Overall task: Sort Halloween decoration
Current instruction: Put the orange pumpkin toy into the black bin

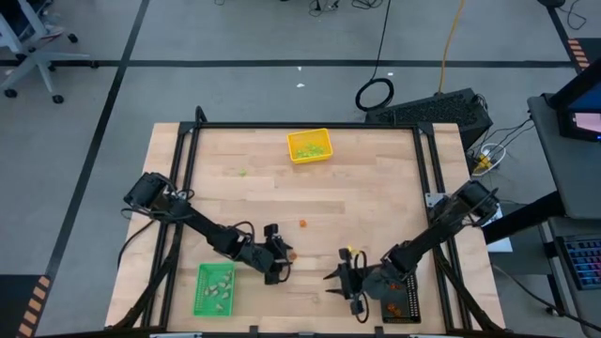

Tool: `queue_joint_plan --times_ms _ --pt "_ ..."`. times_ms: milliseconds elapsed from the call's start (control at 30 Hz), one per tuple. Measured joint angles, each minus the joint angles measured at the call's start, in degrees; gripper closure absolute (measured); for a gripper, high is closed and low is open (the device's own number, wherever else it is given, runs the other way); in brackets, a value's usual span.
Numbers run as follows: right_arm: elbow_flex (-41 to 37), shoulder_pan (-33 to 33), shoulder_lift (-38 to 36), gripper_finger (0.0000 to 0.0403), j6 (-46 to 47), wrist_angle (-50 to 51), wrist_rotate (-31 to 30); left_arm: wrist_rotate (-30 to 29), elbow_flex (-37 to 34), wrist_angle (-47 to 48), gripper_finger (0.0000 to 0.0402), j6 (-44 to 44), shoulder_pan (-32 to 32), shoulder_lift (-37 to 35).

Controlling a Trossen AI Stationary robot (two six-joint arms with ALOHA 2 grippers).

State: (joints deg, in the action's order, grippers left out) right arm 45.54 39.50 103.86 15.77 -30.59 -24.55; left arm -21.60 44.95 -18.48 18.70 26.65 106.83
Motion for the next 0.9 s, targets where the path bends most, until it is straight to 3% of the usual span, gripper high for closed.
queue_joint_plan --times_ms 200,600,900 --pt "0.0 -0.1 1.7 0.0264 -3.2 -7.6 -2.8 1.0 0.0 -0.8 0.0187 0.7 -0.1 -0.1" --pt "0.0 -0.3 1.7 0.0264 -5.8 -11.8 -4.2 2.7 0.2 -2.8 0.0192 2.2 -1.7 3.7" --pt "0.0 -0.5 1.7 0.0264 -6.0 -12.2 -6.4 3.1 0.2 -3.6 0.0289 1.9 -1.6 4.0"
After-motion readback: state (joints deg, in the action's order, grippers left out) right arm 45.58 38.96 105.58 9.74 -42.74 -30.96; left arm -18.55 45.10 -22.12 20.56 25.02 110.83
